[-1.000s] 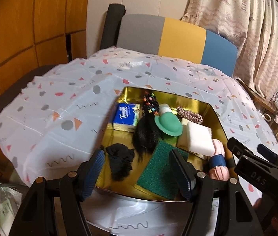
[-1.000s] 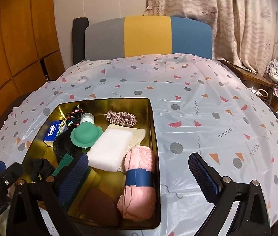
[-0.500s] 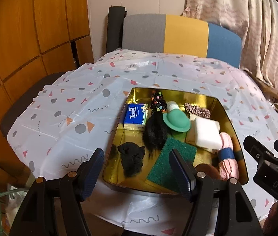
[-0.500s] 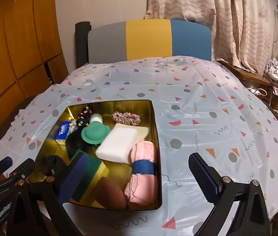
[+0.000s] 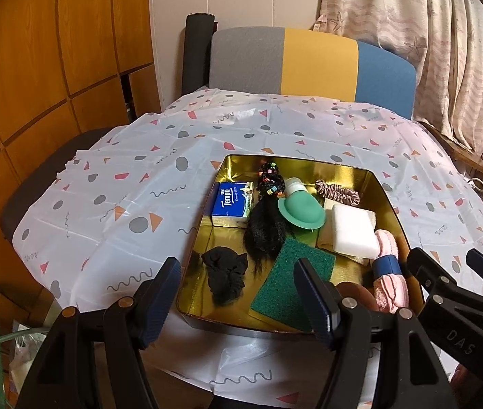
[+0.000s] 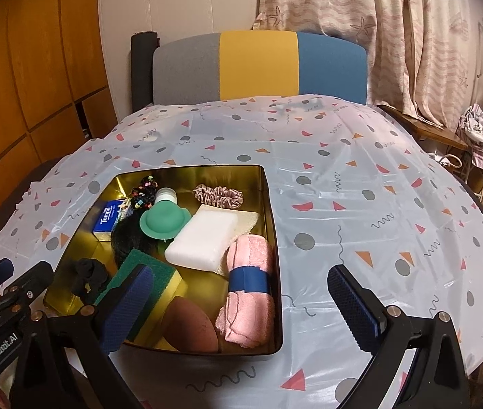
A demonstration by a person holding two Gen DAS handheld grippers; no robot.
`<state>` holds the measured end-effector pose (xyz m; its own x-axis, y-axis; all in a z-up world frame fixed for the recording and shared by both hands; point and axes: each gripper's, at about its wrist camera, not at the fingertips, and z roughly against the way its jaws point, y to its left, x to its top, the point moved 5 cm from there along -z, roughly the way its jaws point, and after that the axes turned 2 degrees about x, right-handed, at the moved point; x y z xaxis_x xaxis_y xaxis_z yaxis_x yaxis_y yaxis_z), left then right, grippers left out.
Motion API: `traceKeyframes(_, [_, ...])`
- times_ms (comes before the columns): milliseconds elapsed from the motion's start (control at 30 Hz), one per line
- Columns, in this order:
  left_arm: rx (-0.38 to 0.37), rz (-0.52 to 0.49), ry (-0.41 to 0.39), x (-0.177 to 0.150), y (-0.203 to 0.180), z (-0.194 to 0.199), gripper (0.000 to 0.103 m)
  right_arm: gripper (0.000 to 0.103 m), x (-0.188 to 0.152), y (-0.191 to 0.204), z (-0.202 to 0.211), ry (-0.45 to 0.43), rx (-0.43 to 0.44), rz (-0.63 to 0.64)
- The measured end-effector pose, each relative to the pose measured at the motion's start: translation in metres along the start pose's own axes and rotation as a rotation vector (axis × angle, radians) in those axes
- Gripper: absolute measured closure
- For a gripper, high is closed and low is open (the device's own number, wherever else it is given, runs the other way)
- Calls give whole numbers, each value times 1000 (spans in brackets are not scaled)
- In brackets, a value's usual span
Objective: Organize soft objects
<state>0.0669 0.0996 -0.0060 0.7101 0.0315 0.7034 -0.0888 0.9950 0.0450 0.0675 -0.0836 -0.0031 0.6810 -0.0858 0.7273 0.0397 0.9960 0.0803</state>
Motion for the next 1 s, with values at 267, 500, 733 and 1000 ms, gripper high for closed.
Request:
traceKeyframes(267, [13,-27,-9,-1,-4,2,34,0,-1,0,0,3,1,2])
traceKeyframes(500, [0,-26,7,-3,-4,0,34,0,-1,0,0,9,7,-1])
traceKeyframes(733, [-5,-26,9,-4,-4,0,34,0,-1,0,0,5,0,3])
traceKeyframes(1000, [-6,-31,11,-5,-4,-1,34,0,-2,-2,-2,10,-1,-2])
